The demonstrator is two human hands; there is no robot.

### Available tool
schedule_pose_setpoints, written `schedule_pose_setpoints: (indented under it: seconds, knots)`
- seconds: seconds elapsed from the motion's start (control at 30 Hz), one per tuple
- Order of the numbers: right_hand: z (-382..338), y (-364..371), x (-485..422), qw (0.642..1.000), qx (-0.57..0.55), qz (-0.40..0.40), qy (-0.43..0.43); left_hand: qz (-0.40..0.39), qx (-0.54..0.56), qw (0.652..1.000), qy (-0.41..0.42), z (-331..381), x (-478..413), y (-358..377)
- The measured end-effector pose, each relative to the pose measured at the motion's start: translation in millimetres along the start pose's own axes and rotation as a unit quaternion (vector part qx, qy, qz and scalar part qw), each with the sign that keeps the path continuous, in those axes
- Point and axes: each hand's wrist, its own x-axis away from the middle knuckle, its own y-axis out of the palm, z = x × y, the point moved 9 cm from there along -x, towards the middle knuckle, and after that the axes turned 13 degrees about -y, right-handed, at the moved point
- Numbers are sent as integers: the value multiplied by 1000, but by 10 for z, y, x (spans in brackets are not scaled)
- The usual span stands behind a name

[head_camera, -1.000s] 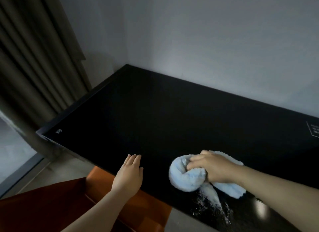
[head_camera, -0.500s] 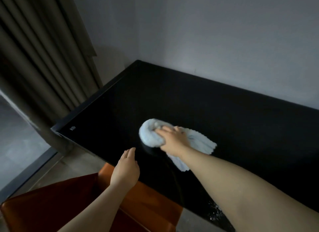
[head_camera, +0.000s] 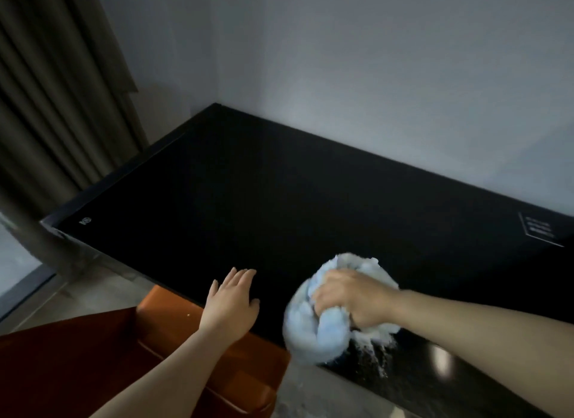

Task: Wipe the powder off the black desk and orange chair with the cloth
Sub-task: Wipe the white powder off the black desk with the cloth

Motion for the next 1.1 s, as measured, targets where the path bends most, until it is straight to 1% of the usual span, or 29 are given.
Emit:
schedule_pose_setpoints:
  seconds: [0.03, 0.07, 0.1, 0.13, 0.17, 0.2, 0.23, 0.27, 0.33, 0.43, 0.67, 0.8, 0.97, 1.1]
  knots:
    - [87, -172, 37, 999, -8, 44, 13, -8, -15, 1000, 3, 38, 11, 56]
    - [226, -326, 63, 995, -4, 88, 49, -20, -29, 999, 7, 73, 28, 114]
    - [392, -412, 92, 988, 6, 108, 107, -34, -45, 998, 13, 108, 50, 177]
    - [571, -403, 115, 980, 11, 100, 174, -50, -65, 996, 20, 145, 85, 244]
    - [724, -300, 150, 969, 5, 74, 235, -69, -92, 993, 27, 183, 137, 315]
    - [821, -150, 190, 959, 0, 45, 278, -85, -122, 988, 33, 219, 198, 389]
    - [864, -1, 233, 952, 3, 21, 304, -96, -149, 983, 37, 247, 261, 456]
    - [867, 104, 272, 950, 18, 13, 312, -103, -167, 980, 40, 269, 321, 506]
    - [764, 197, 346, 956, 49, 23, 289, -109, -182, 976, 43, 304, 423, 554]
    - [567, 313, 493, 968, 61, 30, 243, -105, -182, 976, 51, 346, 487, 553]
    - [189, 517, 814, 971, 29, 47, 233, -86, -174, 979, 65, 407, 671, 588]
    - [16, 553, 930, 970, 10, 76, 232, -109, -175, 976, 68, 462, 880, 598]
    - [-223, 663, 1179, 969, -10, 83, 232, -119, -218, 966, 67, 564, 1213, 678]
    - [-457, 826, 1487, 969, 4, 86, 233, -126, -239, 960, 66, 750, 1454, 789]
